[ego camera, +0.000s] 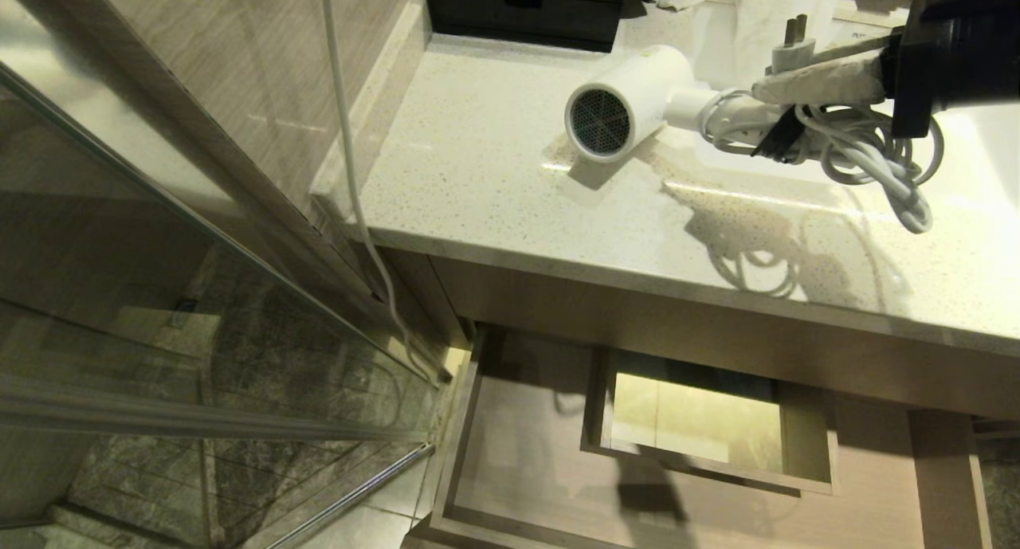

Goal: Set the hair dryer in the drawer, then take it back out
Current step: Place it on the countertop

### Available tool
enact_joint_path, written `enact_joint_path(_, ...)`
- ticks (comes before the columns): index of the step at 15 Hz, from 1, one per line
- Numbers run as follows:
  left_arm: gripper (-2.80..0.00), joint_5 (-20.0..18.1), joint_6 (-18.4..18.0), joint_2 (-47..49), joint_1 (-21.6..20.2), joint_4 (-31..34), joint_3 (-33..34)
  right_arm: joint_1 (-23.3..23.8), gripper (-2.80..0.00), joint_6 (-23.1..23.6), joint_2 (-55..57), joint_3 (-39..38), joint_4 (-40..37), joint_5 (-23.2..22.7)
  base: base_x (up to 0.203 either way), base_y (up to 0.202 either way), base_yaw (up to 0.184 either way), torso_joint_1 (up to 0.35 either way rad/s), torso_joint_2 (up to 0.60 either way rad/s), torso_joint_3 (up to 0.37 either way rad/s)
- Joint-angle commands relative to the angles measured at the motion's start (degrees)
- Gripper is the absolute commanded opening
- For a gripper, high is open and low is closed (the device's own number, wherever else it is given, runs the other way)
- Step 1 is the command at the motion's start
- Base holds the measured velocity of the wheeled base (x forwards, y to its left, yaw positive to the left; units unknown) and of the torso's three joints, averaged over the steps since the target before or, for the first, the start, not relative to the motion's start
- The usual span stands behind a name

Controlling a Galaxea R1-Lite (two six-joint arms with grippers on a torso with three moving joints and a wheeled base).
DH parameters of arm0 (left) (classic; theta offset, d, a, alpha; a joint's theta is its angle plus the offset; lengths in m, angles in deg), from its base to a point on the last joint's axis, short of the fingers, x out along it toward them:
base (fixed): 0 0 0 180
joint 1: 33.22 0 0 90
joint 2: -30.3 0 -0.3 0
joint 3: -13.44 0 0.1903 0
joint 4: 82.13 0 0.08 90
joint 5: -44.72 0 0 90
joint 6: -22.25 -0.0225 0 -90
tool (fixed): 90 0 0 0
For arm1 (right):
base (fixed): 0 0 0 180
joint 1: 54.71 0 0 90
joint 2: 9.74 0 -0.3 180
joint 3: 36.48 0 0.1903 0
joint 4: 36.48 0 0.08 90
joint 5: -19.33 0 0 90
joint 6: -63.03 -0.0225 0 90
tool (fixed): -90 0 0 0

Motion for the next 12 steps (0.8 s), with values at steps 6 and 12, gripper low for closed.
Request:
enact_joint_path(6, -2.8, 0.0, 0.0, 0.0, 0.0, 0.0, 0.0, 0.0, -2.8, 0.4, 1.2, -2.4, -1.9, -0.2, 0.0, 0.0, 0.0, 0.0, 0.0, 0.0)
enact_joint_path(12, -2.8, 0.0, 0.0, 0.0, 0.0, 0.0, 0.0, -0.1, -2.8, 0.1, 2.6, -4.1, -3.6, -0.3, 0.0, 0.0, 0.0, 0.0, 0.0, 0.0)
